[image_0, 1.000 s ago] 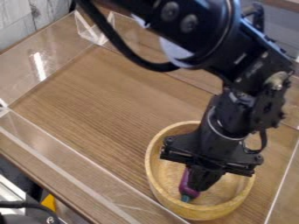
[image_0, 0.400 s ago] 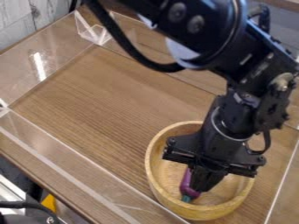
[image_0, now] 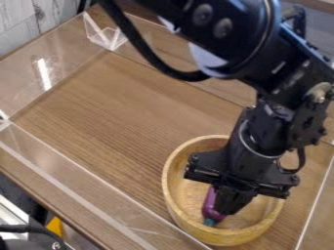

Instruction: Put the purple eggplant in the brown bowl

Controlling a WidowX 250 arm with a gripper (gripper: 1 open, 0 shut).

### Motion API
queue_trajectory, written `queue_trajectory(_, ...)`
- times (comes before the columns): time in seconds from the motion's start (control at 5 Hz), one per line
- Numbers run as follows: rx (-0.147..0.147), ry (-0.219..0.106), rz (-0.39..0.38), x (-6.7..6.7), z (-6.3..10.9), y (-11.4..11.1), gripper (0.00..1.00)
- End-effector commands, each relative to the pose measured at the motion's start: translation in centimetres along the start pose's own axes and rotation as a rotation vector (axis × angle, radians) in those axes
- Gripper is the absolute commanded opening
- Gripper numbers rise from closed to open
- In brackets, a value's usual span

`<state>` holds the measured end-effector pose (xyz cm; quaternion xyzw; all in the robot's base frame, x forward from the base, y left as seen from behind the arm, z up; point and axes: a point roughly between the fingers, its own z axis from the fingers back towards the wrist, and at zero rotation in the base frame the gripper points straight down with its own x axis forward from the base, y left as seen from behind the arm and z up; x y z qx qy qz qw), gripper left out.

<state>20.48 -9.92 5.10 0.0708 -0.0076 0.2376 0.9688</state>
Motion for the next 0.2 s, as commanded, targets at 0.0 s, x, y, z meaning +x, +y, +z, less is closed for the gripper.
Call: queue_trajectory(0.0, -0.014, -0.015, 0.000, 0.33, 0.40, -0.36, 0.00)
